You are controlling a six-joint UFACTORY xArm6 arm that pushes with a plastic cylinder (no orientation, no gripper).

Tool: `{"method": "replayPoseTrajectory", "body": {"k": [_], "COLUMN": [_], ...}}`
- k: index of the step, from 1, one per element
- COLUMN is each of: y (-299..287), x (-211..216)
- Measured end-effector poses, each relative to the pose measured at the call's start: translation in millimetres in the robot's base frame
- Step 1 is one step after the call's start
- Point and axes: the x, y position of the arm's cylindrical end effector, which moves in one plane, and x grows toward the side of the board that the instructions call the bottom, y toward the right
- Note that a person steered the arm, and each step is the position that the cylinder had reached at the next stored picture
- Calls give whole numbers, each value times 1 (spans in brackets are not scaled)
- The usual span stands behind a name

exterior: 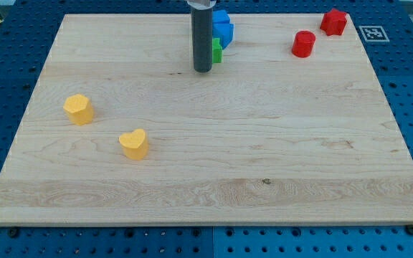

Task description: Adjust the green star below the green circle

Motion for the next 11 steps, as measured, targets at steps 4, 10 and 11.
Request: {"method": "replayPoseTrajectory", "body": {"k": [4,10,11], "y": [23,23,30], "x": [5,0,25]}}
